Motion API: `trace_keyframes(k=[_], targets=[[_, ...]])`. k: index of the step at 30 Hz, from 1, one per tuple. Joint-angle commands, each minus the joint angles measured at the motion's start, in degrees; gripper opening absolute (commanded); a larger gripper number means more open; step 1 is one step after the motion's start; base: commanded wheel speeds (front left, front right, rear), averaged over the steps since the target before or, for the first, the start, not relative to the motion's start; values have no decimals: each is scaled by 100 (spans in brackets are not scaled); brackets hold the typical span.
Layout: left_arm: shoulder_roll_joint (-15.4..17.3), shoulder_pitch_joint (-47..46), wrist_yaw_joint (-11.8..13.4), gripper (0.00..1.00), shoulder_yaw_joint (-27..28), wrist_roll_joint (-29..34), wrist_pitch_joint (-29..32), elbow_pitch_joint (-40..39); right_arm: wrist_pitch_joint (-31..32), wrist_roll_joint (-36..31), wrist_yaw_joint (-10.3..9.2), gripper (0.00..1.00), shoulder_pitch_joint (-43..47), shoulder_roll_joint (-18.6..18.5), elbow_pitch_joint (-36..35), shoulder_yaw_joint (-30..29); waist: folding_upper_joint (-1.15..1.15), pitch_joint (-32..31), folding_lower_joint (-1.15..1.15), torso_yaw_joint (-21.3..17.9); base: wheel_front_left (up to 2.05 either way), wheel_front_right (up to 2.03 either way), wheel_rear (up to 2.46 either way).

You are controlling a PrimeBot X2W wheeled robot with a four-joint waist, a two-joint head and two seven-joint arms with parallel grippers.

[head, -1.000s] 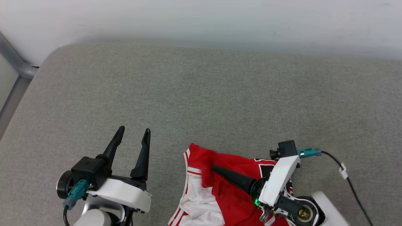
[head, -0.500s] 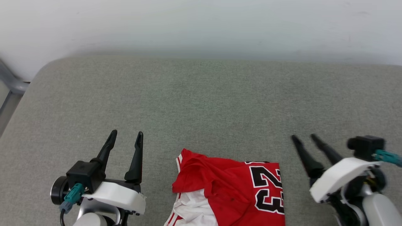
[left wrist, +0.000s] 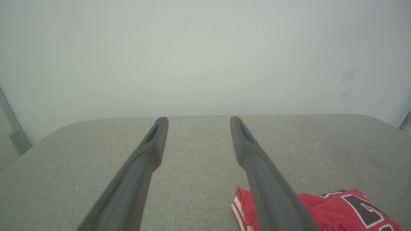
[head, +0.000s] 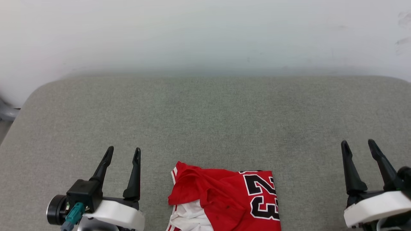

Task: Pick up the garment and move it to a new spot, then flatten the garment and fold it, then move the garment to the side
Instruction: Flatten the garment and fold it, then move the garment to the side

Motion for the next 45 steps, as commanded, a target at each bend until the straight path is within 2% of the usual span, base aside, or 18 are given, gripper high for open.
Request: trace_keyframes(k=[1,9,20,25,27,34,45], targets=[[-47,135,-26,100,67,77,-37,-11,35,-101,-3,100,155,38,-115,-21,0,-91,0,-32,0,0,0],[-258,463,-150,100,284,226,-37,97,347,-242,-3,100,627,181,-593,38,0,-207,0,-89,0,0,0],[-465,434,-366,100,501,325,-33,243,760,73,-3,100,637,218,-571,-141,0,-160,0,-44,0,0,0],[-585,328,-452,100,638,407,-33,199,1630,674,-3,100,711,-33,-248,-252,0,-3,0,93,0,0,0],[-651,291,-506,100,675,454,-33,167,2097,968,-3,100,707,-239,-42,-270,0,94,0,173,0,0,0],[-913,63,-741,100,770,649,-33,166,3356,1909,-3,100,441,-604,441,213,0,517,0,510,0,0,0],[-1245,-245,-1167,100,985,879,-33,343,3979,2749,-5,100,-214,-528,1492,952,0,911,0,983,0,0,0]])
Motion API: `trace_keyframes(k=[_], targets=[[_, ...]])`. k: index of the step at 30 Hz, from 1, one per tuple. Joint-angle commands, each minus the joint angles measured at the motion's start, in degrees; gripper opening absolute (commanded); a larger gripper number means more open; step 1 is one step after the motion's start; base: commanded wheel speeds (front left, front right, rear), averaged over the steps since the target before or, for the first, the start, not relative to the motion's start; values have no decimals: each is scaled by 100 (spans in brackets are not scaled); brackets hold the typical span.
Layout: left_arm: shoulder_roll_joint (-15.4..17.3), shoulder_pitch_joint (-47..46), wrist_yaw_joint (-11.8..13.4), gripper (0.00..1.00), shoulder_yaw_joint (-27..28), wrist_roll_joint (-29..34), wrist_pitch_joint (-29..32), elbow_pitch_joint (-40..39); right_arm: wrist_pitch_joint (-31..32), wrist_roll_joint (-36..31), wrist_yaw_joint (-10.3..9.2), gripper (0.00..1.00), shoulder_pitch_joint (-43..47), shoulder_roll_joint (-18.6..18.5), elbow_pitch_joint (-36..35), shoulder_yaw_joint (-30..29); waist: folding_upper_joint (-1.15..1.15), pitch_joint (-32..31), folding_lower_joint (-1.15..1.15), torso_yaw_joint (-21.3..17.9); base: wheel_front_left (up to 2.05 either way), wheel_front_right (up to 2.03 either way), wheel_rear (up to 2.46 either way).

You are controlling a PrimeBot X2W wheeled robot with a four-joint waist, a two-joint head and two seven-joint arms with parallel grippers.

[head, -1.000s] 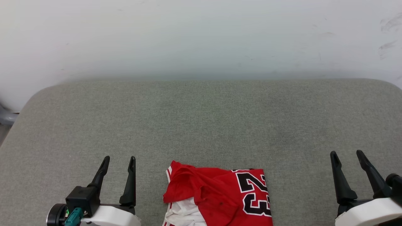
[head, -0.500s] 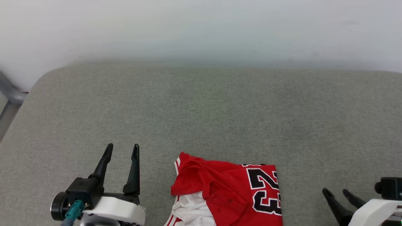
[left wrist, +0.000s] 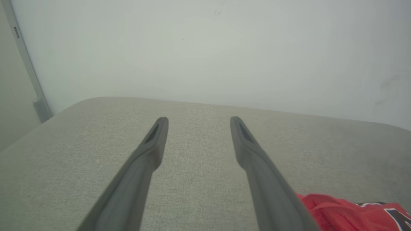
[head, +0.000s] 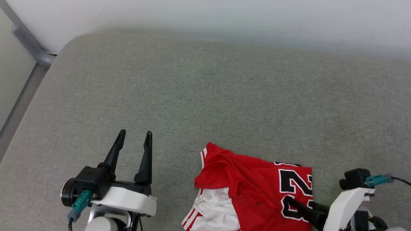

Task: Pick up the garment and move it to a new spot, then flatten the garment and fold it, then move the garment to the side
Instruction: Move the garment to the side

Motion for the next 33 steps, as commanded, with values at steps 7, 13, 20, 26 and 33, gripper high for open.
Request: trace_keyframes(k=[7,13,20,26,33], targets=[[-146,-64,-163,100,188,172,-25,183,524,308,-9,0,-200,176,755,177,0,60,0,175,0,0,0],[-180,58,-225,100,269,274,-25,303,242,321,-5,0,-422,40,402,318,0,-148,0,44,0,0,0],[-133,188,-239,100,336,359,-24,290,-144,-700,-6,0,-576,-446,-212,492,0,-394,0,-429,0,0,0],[-144,204,-261,100,356,391,-19,227,-20,-1306,-4,0,-642,-637,-643,253,0,-380,0,-958,0,0,0],[-159,121,-318,100,385,458,-19,80,307,-1715,-6,0,-820,-808,-1279,-27,0,-64,0,-1980,0,0,0]])
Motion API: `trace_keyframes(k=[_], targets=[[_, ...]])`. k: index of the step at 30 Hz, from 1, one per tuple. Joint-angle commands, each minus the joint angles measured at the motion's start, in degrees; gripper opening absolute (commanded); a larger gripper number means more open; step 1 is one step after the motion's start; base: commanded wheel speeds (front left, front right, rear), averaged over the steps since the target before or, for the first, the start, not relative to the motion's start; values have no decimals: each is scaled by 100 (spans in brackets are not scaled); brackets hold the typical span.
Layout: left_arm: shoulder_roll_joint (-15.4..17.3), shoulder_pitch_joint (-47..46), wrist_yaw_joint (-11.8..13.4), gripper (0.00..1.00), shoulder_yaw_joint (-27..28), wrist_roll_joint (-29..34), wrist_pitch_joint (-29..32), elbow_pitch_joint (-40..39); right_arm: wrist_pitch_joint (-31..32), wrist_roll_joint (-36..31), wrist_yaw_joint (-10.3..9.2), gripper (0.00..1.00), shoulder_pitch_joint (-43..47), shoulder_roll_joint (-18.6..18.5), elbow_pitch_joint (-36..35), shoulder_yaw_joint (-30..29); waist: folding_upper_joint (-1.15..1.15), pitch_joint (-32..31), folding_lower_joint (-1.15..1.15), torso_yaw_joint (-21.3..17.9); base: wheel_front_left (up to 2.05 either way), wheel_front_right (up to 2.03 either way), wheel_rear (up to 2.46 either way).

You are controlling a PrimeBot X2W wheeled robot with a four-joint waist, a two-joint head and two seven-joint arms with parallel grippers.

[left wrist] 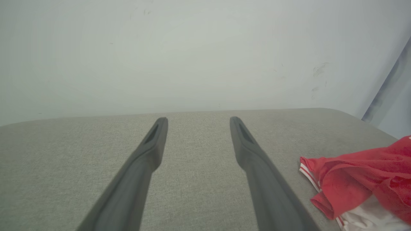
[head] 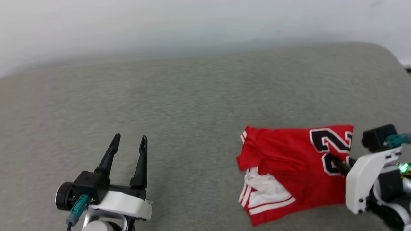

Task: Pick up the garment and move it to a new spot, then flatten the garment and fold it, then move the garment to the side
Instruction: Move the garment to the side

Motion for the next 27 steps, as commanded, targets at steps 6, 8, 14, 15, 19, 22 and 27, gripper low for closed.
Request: trace_keyframes(k=[6,8,14,15,19,22,27], targets=[[149,-364,-130,100,-28,151,-11,-132,-57,-46,-5,0,-541,-88,-37,-182,0,698,0,-1273,0,0,0],[231,-489,-153,100,-26,184,10,-200,-132,-18,-5,0,-724,-57,102,-231,0,910,0,-1484,0,0,0],[445,-1008,-322,100,-175,343,175,-478,-498,-132,-5,0,-1421,-34,812,-686,0,1614,0,-1711,0,0,0],[477,-1100,-355,100,-200,367,212,-530,-570,-185,-6,0,-1532,-70,953,-771,0,1725,0,-1702,0,0,0],[592,-1435,-446,100,-301,456,338,-745,-927,-311,-5,0,-2054,-163,1406,-1079,0,2156,0,-1616,0,0,0],[667,-1681,-505,100,-341,492,422,-908,-1187,-470,-6,0,-2424,-269,1744,-1345,0,2456,0,-1512,0,0,0],[774,-1993,-563,100,-427,525,499,-1135,-1540,-759,-5,0,-2915,-454,2322,-1883,0,2837,0,-1276,0,0,0]])
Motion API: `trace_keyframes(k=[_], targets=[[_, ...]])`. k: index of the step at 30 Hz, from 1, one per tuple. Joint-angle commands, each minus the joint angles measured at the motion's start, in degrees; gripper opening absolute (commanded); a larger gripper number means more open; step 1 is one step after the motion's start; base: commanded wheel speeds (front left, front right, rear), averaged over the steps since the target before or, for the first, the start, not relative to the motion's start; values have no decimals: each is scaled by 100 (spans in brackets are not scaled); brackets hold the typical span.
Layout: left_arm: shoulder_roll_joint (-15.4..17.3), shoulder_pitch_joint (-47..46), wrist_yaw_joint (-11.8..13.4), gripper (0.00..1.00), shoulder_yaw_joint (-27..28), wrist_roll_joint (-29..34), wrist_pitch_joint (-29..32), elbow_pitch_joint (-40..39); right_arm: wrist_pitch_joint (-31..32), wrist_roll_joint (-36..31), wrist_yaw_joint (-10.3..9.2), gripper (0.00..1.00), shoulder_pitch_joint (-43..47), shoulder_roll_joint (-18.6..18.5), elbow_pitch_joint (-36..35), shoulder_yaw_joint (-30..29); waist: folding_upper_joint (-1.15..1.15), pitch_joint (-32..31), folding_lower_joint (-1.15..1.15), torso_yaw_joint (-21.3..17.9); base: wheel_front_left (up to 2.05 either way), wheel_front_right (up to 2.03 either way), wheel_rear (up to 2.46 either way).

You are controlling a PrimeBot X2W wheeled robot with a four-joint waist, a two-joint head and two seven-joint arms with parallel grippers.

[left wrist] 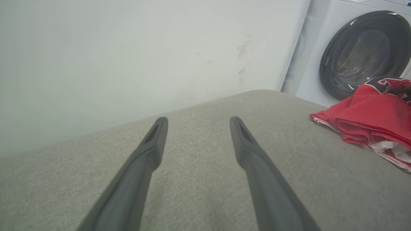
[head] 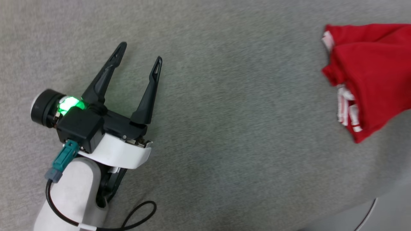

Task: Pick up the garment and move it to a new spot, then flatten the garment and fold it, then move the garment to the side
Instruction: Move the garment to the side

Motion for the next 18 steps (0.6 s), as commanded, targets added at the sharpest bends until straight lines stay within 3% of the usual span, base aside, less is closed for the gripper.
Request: trace_keyframes(k=[1,5,6,7,8,10,12,13,18], targets=[[51,-124,-21,100,-26,37,7,-70,-105,-139,-7,0,-156,-85,165,-147,0,290,-2,231,0,0,0],[53,-229,-45,100,-83,26,-5,-134,-513,-440,-7,0,-397,1,589,-562,0,410,-2,381,0,0,0],[45,-232,-41,100,-95,22,-13,-134,-607,-521,-7,9,-432,45,720,-654,0,417,-2,406,0,0,0],[40,-241,-41,100,-104,15,-20,-134,-693,-592,-7,48,-451,80,844,-731,0,423,-2,429,0,0,0],[34,-248,-39,100,-112,9,-26,-131,-809,-681,-7,100,-495,99,938,-816,0,424,-2,451,0,0,0],[25,-257,-36,100,-130,-6,-37,-117,-994,-865,-7,100,-554,151,1114,-1017,0,408,-2,492,0,0,0],[-44,-128,21,100,-157,-86,-142,62,-1794,-1512,-7,100,-563,251,1250,-1508,0,101,-2,594,0,0,0],[-70,-82,40,100,-165,-104,-173,113,-1888,-1606,-7,100,-511,271,1225,-1591,0,11,-2,616,0,0,0],[-243,158,87,100,-245,-223,-312,423,-2286,-1712,-7,100,0,422,913,-1570,0,-579,-2,833,0,0,0]])
